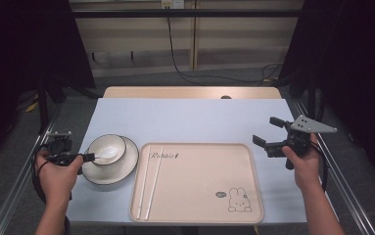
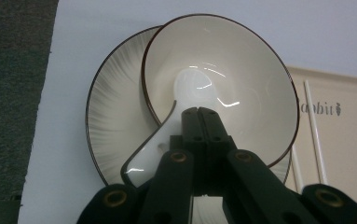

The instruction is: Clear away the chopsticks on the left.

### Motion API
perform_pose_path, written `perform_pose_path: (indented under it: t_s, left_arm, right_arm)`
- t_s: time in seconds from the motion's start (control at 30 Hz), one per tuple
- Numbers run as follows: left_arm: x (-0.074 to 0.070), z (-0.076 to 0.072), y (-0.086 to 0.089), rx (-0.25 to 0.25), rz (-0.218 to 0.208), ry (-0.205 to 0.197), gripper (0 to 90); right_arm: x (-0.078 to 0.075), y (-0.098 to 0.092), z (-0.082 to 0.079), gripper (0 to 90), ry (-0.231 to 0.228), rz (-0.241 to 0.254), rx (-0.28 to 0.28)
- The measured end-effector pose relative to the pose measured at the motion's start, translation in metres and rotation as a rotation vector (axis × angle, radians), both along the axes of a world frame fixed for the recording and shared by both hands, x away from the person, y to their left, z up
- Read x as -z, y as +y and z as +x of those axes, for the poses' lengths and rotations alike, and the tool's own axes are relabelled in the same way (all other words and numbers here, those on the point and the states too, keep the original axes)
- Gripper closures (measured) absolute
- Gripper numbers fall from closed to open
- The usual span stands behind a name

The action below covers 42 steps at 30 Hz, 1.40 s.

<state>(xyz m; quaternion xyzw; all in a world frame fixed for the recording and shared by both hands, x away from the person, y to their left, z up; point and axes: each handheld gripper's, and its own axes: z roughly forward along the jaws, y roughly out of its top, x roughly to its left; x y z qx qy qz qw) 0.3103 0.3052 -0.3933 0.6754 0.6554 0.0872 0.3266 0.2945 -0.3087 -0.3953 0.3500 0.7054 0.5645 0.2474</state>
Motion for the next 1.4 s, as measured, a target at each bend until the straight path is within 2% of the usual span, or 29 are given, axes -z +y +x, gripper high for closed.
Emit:
perform_pose_path:
  t_s: [0.2, 0.27, 0.4, 0.5, 0.6, 0.67, 0.8, 0.9, 1.1, 1.4]
  left_arm:
    - [0.000, 0.003, 0.003, -0.004, -0.008, 0.002, 90.0]
    - [-0.001, 0.001, 0.003, 0.006, -0.026, -0.002, 90.0]
    - [-0.005, -0.005, 0.003, 0.012, -0.027, -0.012, 90.0]
    - [-0.005, -0.009, 0.005, 0.007, -0.021, -0.013, 90.0]
    - [-0.003, -0.010, 0.010, -0.023, -0.007, -0.008, 90.0]
    - [-0.003, -0.010, 0.012, -0.018, 0.006, -0.003, 90.0]
    - [-0.001, -0.006, 0.015, -0.046, 0.005, -0.009, 90.0]
    - [0.000, -0.004, 0.016, -0.051, 0.017, -0.010, 90.0]
    - [0.005, 0.004, 0.021, -0.076, 0.015, -0.011, 90.0]
    - [0.013, 0.014, 0.023, -0.104, -0.019, -0.033, 90.0]
  right_arm:
    - [0.001, 0.000, 0.000, 1.8, 0.003, -0.004, -0.005]
    - [0.001, 0.001, 0.000, 1.8, 0.002, -0.002, -0.005]
    - [0.001, 0.001, 0.000, 1.8, 0.002, -0.001, 0.002]
    - [0.000, 0.000, 0.000, 1.8, -0.002, 0.001, 0.002]
    - [0.000, 0.001, 0.000, 1.8, -0.004, 0.001, 0.000]
    - [0.000, 0.001, 0.000, 1.8, -0.003, 0.001, 0.002]
    - [0.000, 0.000, 0.000, 1.8, 0.000, 0.001, -0.001]
    - [0.000, 0.000, 0.000, 1.8, 0.001, -0.002, -0.001]
    - [0.001, 0.000, 0.001, 1.8, 0.001, 0.000, -0.003]
    - [0.002, 0.000, 0.002, 1.8, 0.005, 0.002, 0.005]
